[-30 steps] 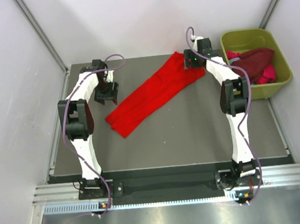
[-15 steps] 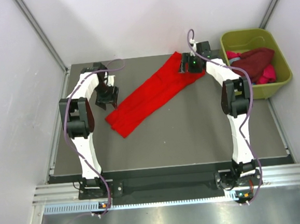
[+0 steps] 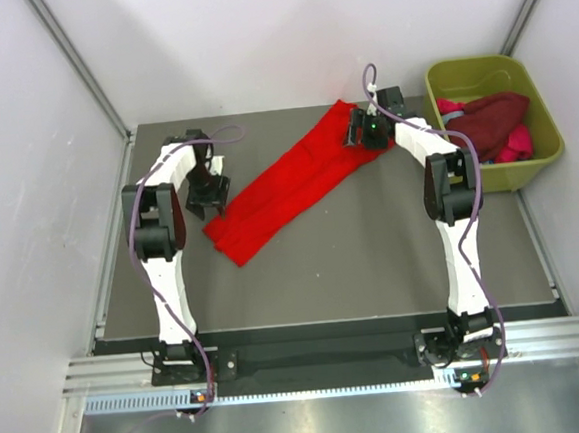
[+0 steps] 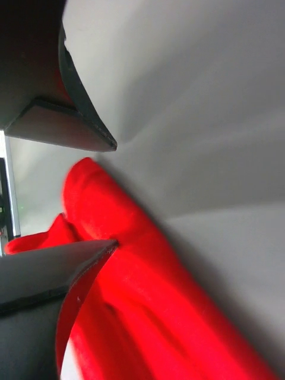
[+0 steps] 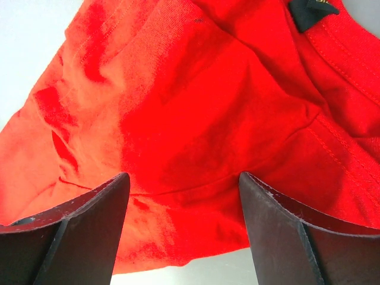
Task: Fold and stack the t-shirts
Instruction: Fold the tshirt
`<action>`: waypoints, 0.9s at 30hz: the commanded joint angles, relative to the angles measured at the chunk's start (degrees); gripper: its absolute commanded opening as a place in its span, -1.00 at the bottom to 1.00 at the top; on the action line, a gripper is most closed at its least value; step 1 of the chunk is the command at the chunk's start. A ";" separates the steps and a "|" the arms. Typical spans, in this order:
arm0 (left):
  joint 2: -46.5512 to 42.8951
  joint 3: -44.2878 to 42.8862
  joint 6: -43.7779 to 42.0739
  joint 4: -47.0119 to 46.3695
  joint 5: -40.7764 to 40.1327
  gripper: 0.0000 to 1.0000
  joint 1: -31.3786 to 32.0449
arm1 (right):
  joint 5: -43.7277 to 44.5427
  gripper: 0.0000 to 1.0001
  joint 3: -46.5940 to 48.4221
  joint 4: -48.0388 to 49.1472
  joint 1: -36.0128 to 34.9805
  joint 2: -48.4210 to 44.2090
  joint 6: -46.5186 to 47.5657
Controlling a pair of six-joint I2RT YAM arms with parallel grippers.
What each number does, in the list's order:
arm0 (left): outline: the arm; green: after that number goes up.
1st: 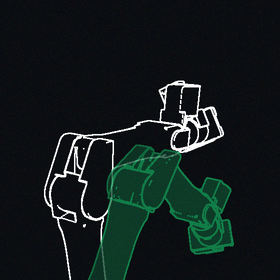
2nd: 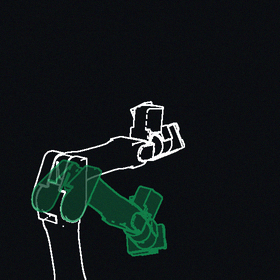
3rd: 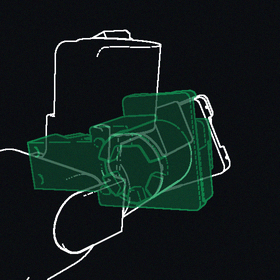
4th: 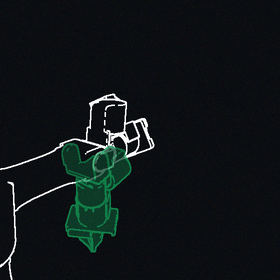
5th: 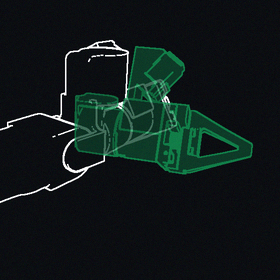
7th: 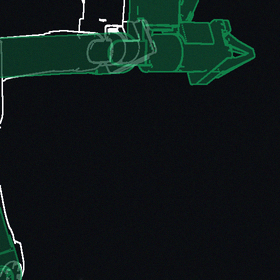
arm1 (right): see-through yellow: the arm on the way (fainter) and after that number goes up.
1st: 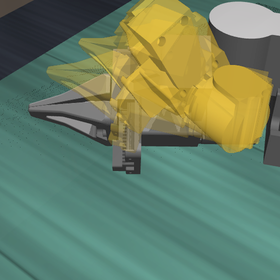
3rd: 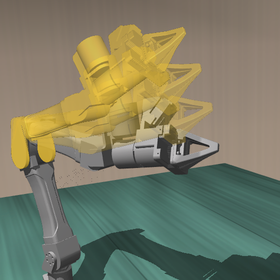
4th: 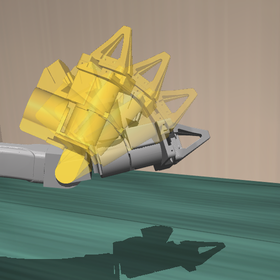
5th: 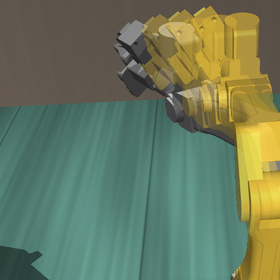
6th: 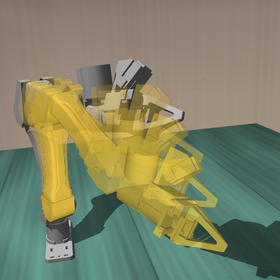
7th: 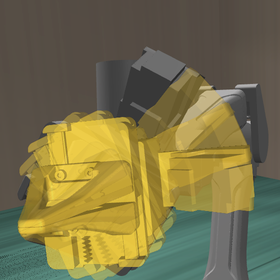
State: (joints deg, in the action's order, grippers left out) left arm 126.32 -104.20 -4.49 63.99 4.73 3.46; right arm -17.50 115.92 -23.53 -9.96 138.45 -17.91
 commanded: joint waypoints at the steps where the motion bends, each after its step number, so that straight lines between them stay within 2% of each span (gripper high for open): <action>1: 2.61 -2.41 -0.69 1.23 -0.87 0.29 -0.30 | -1.23 0.49 -0.43 -0.20 -0.15 0.06 -1.60; 4: 4.10 -3.20 -0.69 1.67 -0.86 0.01 -0.30 | -0.35 0.49 -0.52 -0.64 -0.06 -0.02 -1.25; 7: 4.46 -2.67 -0.61 2.02 -1.30 -1.00 -0.30 | 0.36 0.49 -1.22 -0.99 0.29 -0.03 -1.68; 10: 2.80 -0.75 -0.34 2.28 -0.60 -1.00 -0.48 | 0.36 0.49 -1.92 -1.26 0.73 0.15 -3.17; 22: -9.51 17.17 0.01 4.66 5.99 -1.00 0.58 | 0.80 0.49 2.64 -1.17 0.81 3.31 -4.41; 27: -13.55 22.81 0.27 5.36 9.85 -1.00 4.17 | 0.36 0.49 4.49 -0.55 0.81 4.72 -4.32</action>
State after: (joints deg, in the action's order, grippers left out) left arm 117.43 -83.72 -4.32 64.95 12.32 5.65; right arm -18.06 118.34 -23.62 -9.45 140.18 -22.02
